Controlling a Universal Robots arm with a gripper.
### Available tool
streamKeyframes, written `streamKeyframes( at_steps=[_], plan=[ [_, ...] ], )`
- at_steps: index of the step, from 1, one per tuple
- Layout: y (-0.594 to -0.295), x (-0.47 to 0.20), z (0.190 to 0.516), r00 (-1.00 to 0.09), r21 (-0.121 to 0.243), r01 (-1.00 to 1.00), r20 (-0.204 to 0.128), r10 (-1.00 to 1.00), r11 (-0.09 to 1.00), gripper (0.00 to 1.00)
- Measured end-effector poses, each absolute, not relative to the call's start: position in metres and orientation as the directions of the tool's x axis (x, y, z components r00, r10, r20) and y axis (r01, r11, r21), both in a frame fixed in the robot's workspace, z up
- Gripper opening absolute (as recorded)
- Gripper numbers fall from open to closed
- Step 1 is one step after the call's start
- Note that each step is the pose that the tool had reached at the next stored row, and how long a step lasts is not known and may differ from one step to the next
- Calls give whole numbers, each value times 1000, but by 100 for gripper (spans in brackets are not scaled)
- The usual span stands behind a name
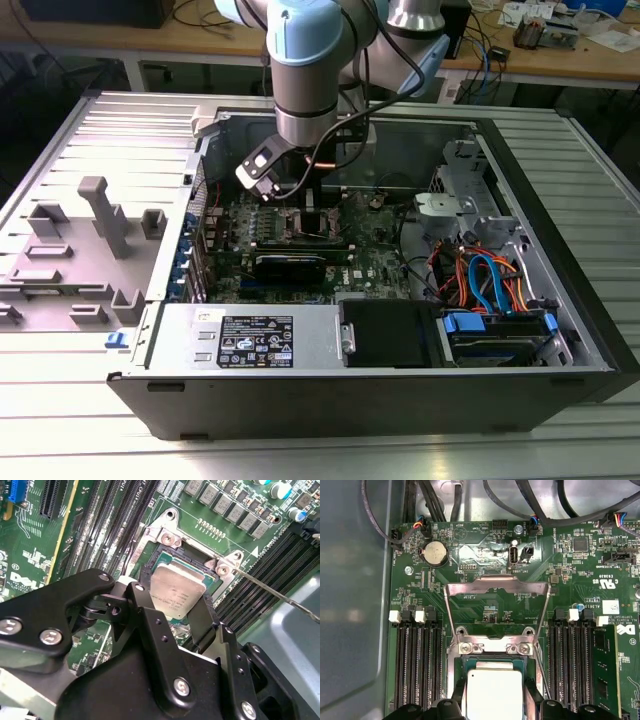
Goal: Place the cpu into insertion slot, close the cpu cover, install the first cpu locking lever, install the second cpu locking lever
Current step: 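Place the cpu into insertion slot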
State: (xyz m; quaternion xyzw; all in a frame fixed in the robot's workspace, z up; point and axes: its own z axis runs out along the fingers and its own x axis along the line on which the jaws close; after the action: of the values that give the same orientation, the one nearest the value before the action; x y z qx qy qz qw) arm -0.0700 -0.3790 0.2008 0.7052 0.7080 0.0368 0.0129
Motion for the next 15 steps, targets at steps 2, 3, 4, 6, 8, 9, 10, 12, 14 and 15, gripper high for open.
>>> streamKeyframes(
  at_steps=[2,3,4,6,8,9,10,12,14,15],
  plan=[
    [-379,-70,201,-5,70,998,33,999,3,54],
    [-379,-70,201,-5,70,998,32,999,3,54],
    [-379,-70,201,-5,70,998,32,999,3,54],
    [-379,-70,201,-5,70,998,32,999,3,54],
    [-380,-70,201,-12,70,998,32,999,10,54],
    [-380,-70,201,-15,70,997,33,999,13,54],
    [-380,-70,201,-20,70,997,35,999,18,54],
    [-380,-70,201,-22,70,997,36,999,19,54],
    [-380,-71,200,-22,70,997,37,999,19,54],
    [-380,-71,200,-22,71,997,38,999,19,54]
  ],
)
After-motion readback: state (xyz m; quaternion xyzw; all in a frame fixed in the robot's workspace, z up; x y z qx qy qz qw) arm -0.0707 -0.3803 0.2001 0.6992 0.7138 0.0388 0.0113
